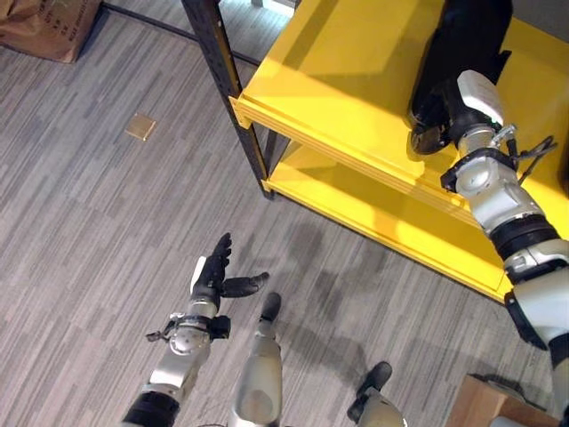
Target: Move parts from the plastic box to the shelf.
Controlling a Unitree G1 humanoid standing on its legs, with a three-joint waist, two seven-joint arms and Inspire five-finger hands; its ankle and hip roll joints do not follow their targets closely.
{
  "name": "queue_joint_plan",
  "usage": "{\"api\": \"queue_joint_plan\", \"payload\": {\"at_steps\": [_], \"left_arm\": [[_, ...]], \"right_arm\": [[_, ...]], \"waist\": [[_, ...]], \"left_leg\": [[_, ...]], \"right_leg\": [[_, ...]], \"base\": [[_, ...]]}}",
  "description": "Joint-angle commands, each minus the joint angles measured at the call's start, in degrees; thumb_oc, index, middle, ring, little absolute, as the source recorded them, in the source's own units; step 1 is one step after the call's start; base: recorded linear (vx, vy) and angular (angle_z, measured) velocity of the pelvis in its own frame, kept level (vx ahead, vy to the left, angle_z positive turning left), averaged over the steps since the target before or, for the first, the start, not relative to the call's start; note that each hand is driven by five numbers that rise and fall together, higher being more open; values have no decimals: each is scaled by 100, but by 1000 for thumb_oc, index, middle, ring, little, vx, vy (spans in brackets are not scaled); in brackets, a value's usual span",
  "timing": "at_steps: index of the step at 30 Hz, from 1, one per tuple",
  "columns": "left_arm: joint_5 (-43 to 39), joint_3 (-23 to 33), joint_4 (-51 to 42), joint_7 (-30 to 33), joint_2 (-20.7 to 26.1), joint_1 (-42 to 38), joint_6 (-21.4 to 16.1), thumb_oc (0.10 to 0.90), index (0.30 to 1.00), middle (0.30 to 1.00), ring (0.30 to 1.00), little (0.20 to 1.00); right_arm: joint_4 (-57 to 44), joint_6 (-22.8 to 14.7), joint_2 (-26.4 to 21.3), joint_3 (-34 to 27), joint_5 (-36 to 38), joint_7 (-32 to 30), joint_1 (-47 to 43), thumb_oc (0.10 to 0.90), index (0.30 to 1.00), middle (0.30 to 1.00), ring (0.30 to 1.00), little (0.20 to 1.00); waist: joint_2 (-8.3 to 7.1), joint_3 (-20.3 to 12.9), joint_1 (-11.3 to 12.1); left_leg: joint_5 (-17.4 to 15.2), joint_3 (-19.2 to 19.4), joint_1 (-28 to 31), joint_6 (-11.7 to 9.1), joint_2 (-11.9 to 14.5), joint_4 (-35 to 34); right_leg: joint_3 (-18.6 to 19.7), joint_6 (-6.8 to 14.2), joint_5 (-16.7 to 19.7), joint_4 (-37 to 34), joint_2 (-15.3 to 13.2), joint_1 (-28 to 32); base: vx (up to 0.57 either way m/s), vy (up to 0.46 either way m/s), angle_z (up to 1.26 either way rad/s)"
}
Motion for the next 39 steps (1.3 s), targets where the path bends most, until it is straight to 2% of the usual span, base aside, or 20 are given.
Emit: {"api": "queue_joint_plan", "payload": {"at_steps": [1,6,14,27,39], "left_arm": [[-159,-45,-471,157,39,-116,-521,900,1000,1000,1000,1000],[-161,-29,-470,196,8,-126,-507,900,1000,1000,1000,1000],[-151,-18,-451,193,-5,-103,-502,900,1000,1000,1000,1000],[-79,74,-437,132,12,-17,-456,900,1000,1000,1000,1000],[-111,63,-445,42,40,34,-486,900,1000,1000,1000,1000]], "right_arm": [[35,-70,-246,138,138,-283,-598,400,300,300,300,300],[83,-76,-10,9,286,-254,-381,400,300,300,300,300],[64,-77,104,-78,321,-201,-136,400,300,300,300,300],[-302,-55,-52,-296,198,-84,456,400,300,300,300,300],[-98,-81,-219,-223,132,12,379,400,300,300,300,300]], "waist": [[76,-125,-14],[66,-113,-84],[41,-112,-175],[-28,-132,-330],[-61,-152,-384]], "left_leg": [[-527,213,338,405,81,-114],[-547,236,361,403,99,-94],[-546,249,409,398,121,-115],[-528,318,565,381,172,-223],[-502,407,683,377,190,-336]], "right_leg": [[131,-41,590,523,-266,-80],[189,-39,604,524,-255,-89],[236,-36,638,521,-247,-70],[294,-19,665,495,-200,-36],[325,-1,714,388,-150,0]], "base": [[0,0,0],[0,0,0],[0,0,0],[-5,-3,0],[-4,-2,-3]]}}
